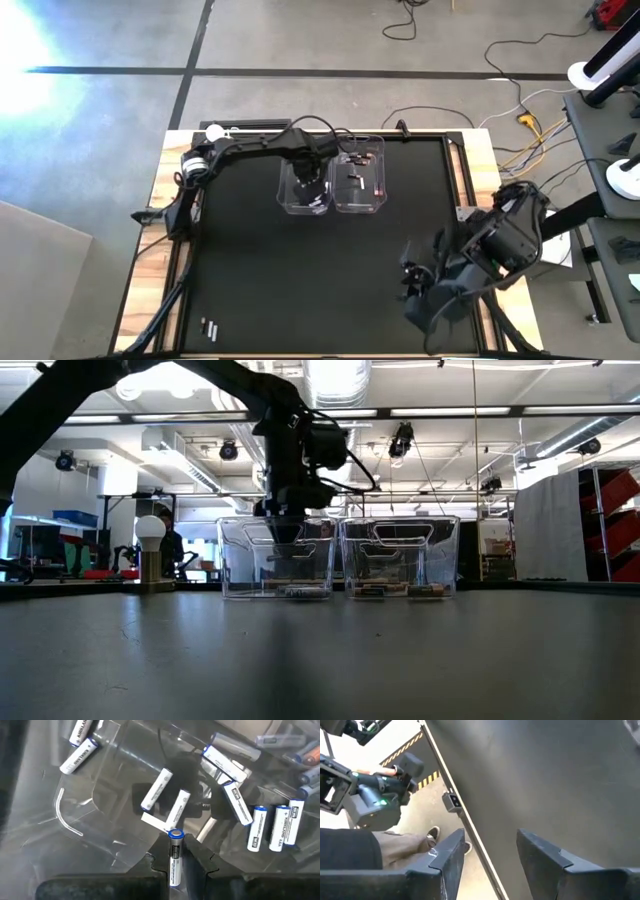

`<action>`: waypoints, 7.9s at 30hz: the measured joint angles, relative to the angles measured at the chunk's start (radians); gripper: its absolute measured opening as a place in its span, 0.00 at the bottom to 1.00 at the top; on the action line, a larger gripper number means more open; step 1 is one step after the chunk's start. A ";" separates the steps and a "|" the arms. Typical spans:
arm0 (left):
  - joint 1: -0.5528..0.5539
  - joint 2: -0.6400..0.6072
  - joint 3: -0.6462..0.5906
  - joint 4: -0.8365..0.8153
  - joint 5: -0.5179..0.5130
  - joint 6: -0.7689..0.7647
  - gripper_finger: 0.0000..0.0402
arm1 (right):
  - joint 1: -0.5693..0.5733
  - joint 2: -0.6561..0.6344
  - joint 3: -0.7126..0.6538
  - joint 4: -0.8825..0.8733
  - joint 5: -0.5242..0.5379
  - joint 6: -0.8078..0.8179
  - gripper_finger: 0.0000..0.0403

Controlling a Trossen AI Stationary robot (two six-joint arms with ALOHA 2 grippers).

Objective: Sort batteries
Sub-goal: Put the white battery into the left transparent bin

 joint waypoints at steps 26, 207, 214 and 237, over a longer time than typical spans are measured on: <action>0.011 0.083 0.000 0.029 0.106 0.046 0.16 | 0.039 0.006 -0.033 0.000 0.035 -0.047 0.51; -0.005 0.152 0.100 -0.109 0.007 0.253 0.22 | 0.123 -0.015 -0.270 0.043 -0.090 0.259 0.50; -0.051 0.067 0.143 -0.117 0.006 0.108 0.32 | 0.123 -0.015 -0.270 0.044 -0.093 0.303 0.50; -1.149 -0.477 -0.318 0.201 -0.142 -1.054 0.29 | -0.024 -0.012 -0.304 0.353 0.244 -0.079 0.50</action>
